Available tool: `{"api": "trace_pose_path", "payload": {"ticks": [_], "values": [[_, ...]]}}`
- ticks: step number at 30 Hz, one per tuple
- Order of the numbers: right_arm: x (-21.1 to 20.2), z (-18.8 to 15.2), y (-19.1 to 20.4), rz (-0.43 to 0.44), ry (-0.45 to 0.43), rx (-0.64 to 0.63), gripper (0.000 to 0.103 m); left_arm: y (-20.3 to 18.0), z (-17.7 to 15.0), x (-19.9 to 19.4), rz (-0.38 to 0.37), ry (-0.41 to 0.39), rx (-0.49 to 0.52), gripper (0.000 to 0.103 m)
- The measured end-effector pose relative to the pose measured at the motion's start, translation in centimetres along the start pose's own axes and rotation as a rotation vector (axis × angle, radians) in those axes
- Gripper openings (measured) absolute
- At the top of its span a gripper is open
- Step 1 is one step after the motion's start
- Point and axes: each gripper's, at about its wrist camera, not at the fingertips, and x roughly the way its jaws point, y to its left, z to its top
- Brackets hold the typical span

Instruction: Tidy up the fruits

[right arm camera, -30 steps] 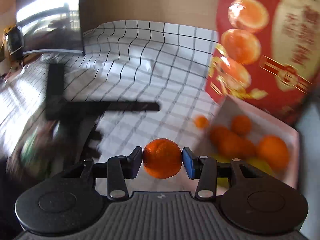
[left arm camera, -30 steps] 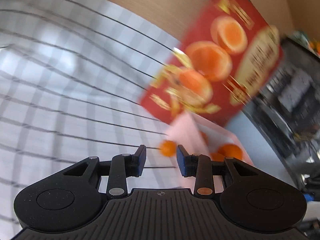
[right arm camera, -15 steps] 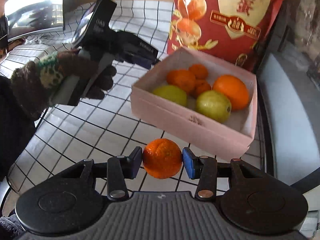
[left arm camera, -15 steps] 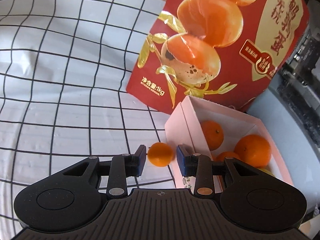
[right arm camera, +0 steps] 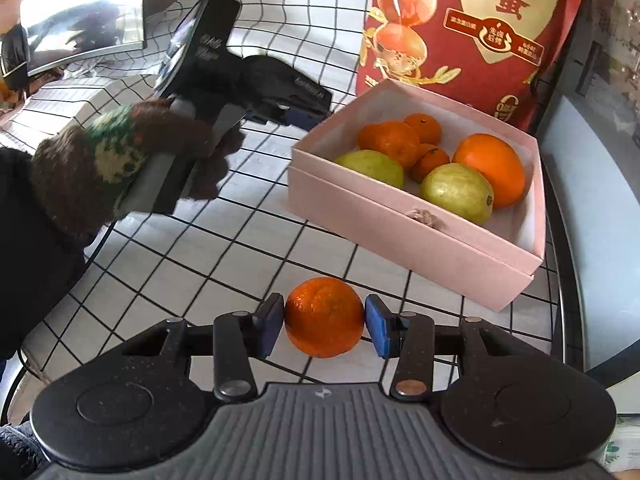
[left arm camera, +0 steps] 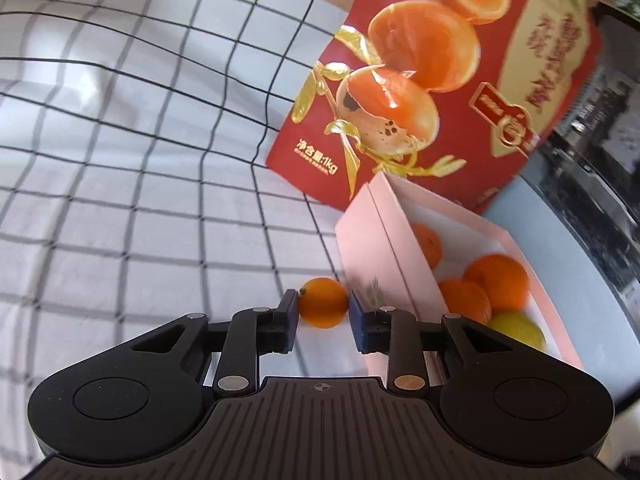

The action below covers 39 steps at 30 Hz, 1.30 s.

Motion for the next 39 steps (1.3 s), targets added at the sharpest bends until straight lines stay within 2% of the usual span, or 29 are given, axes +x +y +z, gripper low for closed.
{"api": "trace_pose_path", "payload": {"ticks": [5, 9, 14, 16, 20, 21, 24, 28, 31, 32, 36, 39], "values": [[0.3, -0.4, 1.2, -0.013, -0.011, -0.048, 0.044, 0.6, -4.2, -6.6, -0.009, -0.030, -0.004, 0.031], [1.1, -0.7, 2.0, 0.006, -0.008, -0.058, 0.045, 0.1, -8.0, -12.0, -0.013, -0.097, 0.016, 0.032], [1.4, -0.5, 3.4, -0.027, -0.055, -0.075, 0.048, -0.6, -10.9, -15.3, 0.025, -0.160, 0.026, 0.032], [1.2, -0.5, 4.0, -0.035, -0.075, -0.091, 0.049, -0.8, -11.3, -15.7, 0.038, -0.172, 0.039, 0.032], [0.6, -1.1, 4.4, -0.035, -0.123, -0.098, 0.072, -1.2, -12.1, -15.6, 0.026, -0.188, 0.058, 0.032], [0.4, -1.3, 4.4, -0.045, -0.138, -0.097, 0.075, -1.3, -12.4, -15.4, 0.024, -0.178, 0.061, 0.032], [0.3, -2.1, 4.3, -0.077, -0.160, -0.096, 0.076, -1.6, -12.9, -14.2, 0.023, -0.121, 0.061, 0.032], [0.6, -3.2, 3.5, -0.076, -0.139, -0.075, 0.077, -2.8, -14.1, -13.4, 0.008, -0.075, 0.096, 0.032], [0.8, -4.2, 2.2, -0.097, -0.126, -0.042, 0.077, -3.9, -14.7, -13.2, 0.034, -0.082, 0.137, 0.032], [0.8, -4.5, 1.7, -0.098, -0.123, -0.024, 0.081, -4.2, -14.7, -13.2, 0.046, -0.084, 0.151, 0.032], [0.9, -5.4, -0.8, -0.060, -0.092, 0.085, 0.085, -5.0, -15.1, -12.8, 0.088, -0.089, 0.201, 0.033], [1.1, -5.7, -2.0, -0.041, -0.099, 0.126, 0.088, -5.1, -15.0, -12.3, 0.091, -0.071, 0.205, 0.033]]}}
